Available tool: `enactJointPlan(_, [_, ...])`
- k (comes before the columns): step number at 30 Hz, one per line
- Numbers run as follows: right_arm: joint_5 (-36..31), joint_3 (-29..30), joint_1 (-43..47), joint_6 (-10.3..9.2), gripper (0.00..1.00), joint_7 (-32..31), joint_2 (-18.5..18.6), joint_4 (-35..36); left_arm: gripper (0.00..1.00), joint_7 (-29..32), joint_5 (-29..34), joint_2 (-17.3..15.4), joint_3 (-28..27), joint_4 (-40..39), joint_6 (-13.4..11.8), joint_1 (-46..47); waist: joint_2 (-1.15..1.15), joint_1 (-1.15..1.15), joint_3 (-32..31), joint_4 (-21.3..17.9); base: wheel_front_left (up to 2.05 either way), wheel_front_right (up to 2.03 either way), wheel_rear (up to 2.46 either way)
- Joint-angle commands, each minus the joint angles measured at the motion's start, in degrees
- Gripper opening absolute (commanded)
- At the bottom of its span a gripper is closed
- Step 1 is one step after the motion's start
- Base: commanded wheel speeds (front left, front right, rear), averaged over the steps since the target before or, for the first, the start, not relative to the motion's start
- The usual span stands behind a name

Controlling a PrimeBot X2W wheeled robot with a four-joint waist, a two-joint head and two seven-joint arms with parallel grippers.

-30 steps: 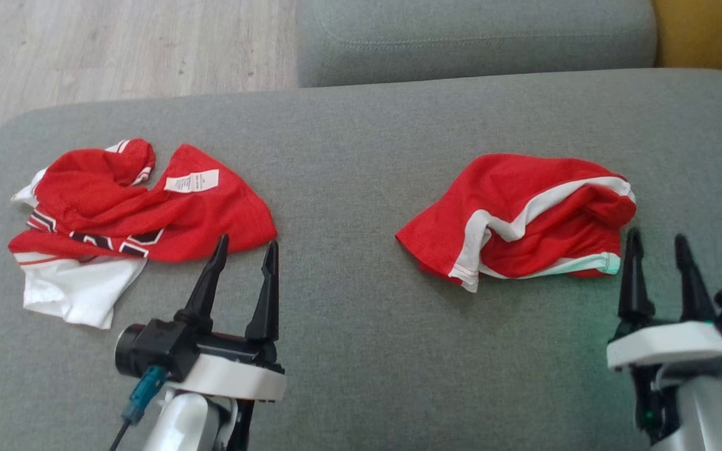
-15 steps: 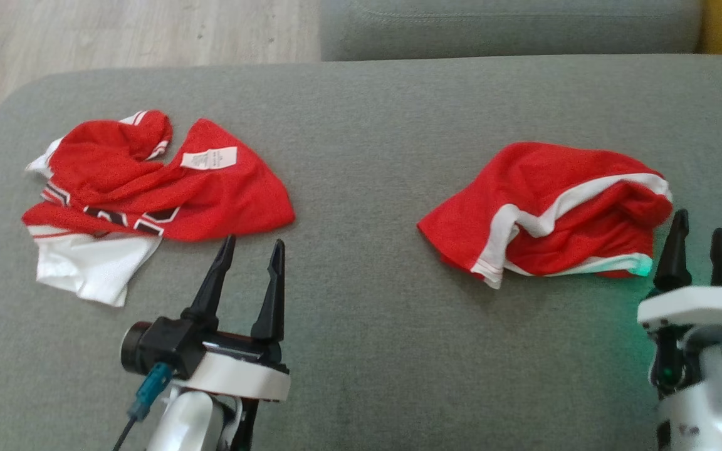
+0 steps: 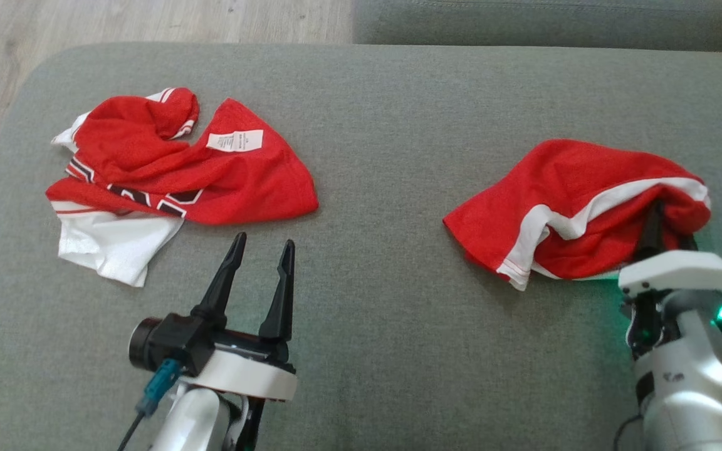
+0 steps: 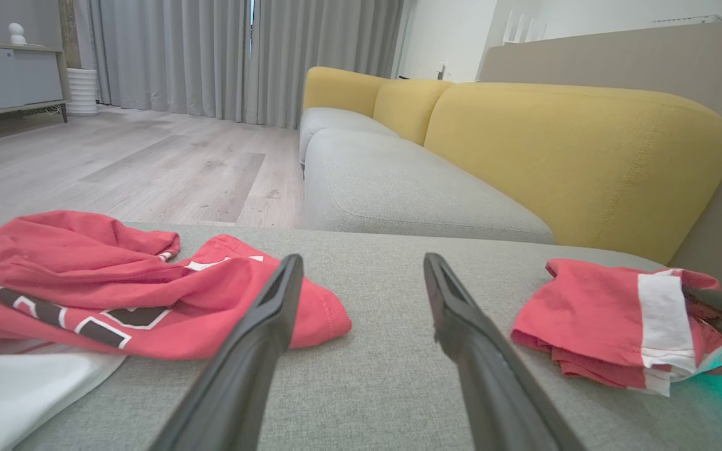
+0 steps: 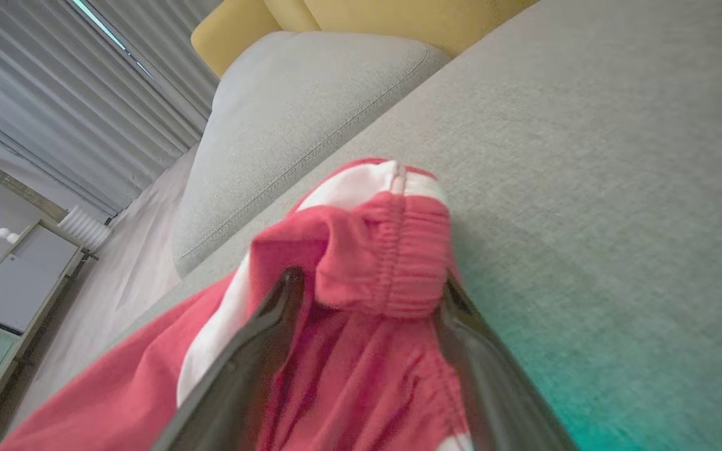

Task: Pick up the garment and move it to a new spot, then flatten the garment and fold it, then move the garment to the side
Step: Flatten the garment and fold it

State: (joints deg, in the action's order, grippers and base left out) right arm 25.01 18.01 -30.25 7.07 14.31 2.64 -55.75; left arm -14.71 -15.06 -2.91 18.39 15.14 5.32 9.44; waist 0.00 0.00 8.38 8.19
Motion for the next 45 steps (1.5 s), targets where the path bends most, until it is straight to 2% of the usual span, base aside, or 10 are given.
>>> enactJointPlan(1, [0.36, -1.18, -3.05, 0.42, 1.00, 0.54, 0.24, 0.99, 1.00, -0.29, -0.11, 0.03, -1.67, -1.67, 0.17, 2.68, 0.00, 0.00, 0.13, 0.12, 0.00, 0.00, 0.00])
enactJointPlan(2, [0.37, -1.07, -3.62, 0.42, 0.98, 0.59, 0.24, 0.75, 1.00, -0.29, -0.10, 0.03, -1.68, -1.68, 0.17, 2.67, 0.00, 0.00, 0.21, 0.18, 0.00, 0.00, 0.00])
enactJointPlan(3, [0.02, -0.87, -4.09, 0.42, 0.00, 0.63, 0.24, 1.21, 1.00, -0.29, -0.08, 0.03, -1.69, -1.69, 0.16, 2.66, 0.00, 0.00, 0.28, 0.21, 0.00, 0.00, 0.00])
enactJointPlan(10, [-1.78, 3.61, -3.43, 0.42, 0.00, 0.67, 0.24, 11.31, 1.00, -0.29, -0.10, 0.03, -1.88, -1.48, 0.03, 2.42, 0.00, 0.00, -0.40, 0.07, 0.00, 0.00, 0.00])
enactJointPlan(17, [-9.65, 9.24, -3.10, 0.42, 0.00, 0.68, 0.27, 25.42, 1.00, -0.29, -0.53, 0.03, -2.11, -1.48, -0.34, 1.88, 0.00, 0.00, -2.47, -0.28, 0.00, 0.00, 0.00])
enactJointPlan(23, [-13.53, 7.45, -6.90, 0.42, 0.00, -0.65, 4.46, 33.82, 1.00, -0.29, -0.61, 0.03, -2.79, -1.36, -0.43, 0.98, 0.00, 0.00, -4.78, 0.01, 0.00, 0.00, 0.00])
enactJointPlan(34, [-14.67, -15.95, -1.53, 0.42, 0.00, -13.79, 8.93, 41.77, 1.00, -0.29, -0.73, 0.03, -2.61, -1.58, -0.28, 0.06, 0.00, 0.00, -4.35, 2.65, 0.00, 0.00, 0.00])
enactJointPlan(43, [-13.47, -48.72, -2.46, 0.42, 0.00, -15.58, 7.85, 23.91, 1.00, -0.29, -1.22, 0.03, -0.22, -0.93, 0.01, 3.05, 0.00, 0.00, -0.30, 7.56, 0.00, 0.00, 0.00])
enactJointPlan(44, [-12.55, -53.86, -3.78, 0.42, 0.66, -14.58, 7.09, 19.71, 1.00, -0.29, -1.55, 0.03, 0.46, -0.76, -0.10, 3.50, 0.00, 0.00, 0.14, 8.52, 0.00, 0.00, 0.00])
enactJointPlan(45, [-12.47, -56.14, -4.41, 0.42, 1.00, -13.98, 6.85, 17.72, 1.00, -0.29, -1.72, 0.03, 0.76, -0.68, -0.18, 3.67, 0.00, 0.00, 0.33, 8.91, 0.00, 0.00, 0.00])
